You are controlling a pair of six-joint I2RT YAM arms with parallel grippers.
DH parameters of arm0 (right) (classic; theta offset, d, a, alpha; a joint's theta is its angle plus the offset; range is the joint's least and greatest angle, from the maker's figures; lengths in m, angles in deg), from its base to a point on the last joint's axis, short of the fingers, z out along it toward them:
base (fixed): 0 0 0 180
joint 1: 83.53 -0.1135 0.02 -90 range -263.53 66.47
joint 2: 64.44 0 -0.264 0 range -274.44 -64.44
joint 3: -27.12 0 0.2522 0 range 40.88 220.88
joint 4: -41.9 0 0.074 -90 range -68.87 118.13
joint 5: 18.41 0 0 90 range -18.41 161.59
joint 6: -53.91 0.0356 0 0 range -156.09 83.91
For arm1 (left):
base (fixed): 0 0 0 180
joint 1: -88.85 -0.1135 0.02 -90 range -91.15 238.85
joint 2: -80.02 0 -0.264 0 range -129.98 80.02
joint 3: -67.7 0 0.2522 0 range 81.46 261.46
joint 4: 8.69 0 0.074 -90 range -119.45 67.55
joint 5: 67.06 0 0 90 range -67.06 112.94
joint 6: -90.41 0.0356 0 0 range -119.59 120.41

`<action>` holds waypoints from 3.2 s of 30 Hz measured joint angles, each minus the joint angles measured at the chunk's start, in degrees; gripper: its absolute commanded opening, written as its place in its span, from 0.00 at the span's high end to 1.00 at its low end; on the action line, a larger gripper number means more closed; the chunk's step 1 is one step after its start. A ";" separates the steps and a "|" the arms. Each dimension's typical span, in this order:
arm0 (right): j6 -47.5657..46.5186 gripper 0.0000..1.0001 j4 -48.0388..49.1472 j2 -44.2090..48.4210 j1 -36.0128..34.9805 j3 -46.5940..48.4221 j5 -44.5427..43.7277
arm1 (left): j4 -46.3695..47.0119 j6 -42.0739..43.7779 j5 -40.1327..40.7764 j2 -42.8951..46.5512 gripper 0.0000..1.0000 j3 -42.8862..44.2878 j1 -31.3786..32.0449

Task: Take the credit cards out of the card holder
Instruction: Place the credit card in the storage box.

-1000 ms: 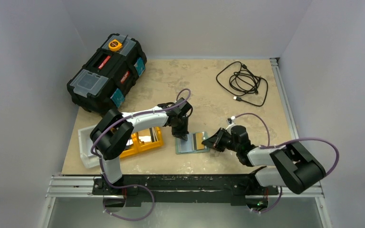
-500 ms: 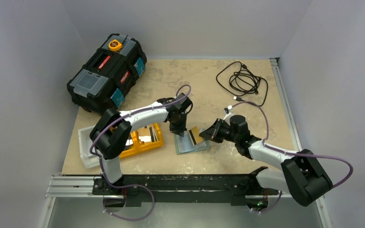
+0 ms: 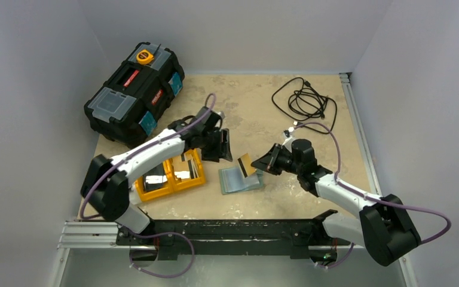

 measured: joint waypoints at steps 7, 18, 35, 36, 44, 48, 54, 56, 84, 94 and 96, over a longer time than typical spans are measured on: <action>6.12 1.00 7.85 -4.98 1.42 3.19 6.32 | 6.58 -2.82 -9.86 13.05 0.38 -7.78 -5.77; 19.98 1.00 29.29 -13.70 1.44 4.04 14.82 | 16.00 -7.98 -20.65 15.82 0.42 -15.37 -9.40; 21.40 0.64 29.70 -12.11 1.79 4.11 16.46 | 31.43 -16.98 -28.48 15.58 1.00 -18.23 -10.08; 21.14 0.52 28.85 -11.87 1.77 4.11 16.41 | 31.52 -17.03 -28.50 15.58 1.00 -18.23 -10.01; 9.29 0.01 11.45 -4.98 1.62 8.00 12.11 | 15.89 -11.17 -16.50 17.97 1.00 -16.72 -10.05; 1.84 0.01 1.11 -2.38 1.62 11.91 6.93 | 1.79 -7.32 -2.40 21.68 1.00 -13.22 -10.08; -5.51 0.01 -8.57 -1.11 1.33 13.57 1.18 | -12.31 -4.44 16.17 22.10 1.00 -9.70 -10.10; -7.06 0.01 -10.84 -1.36 1.22 13.68 0.26 | -15.15 -4.26 20.59 20.11 1.00 -9.31 -10.10; -19.67 0.20 -24.37 -2.21 -5.25 18.82 -8.07 | -13.18 -4.35 22.14 10.60 0.45 -8.74 -10.10; -19.71 0.44 -26.58 -12.33 -20.26 24.70 -22.53 | -6.51 -3.96 10.84 20.48 0.44 -12.17 -10.10; -19.56 0.44 -27.26 -15.58 -22.27 26.14 -25.42 | -5.05 -4.04 8.09 22.12 0.44 -13.73 -10.10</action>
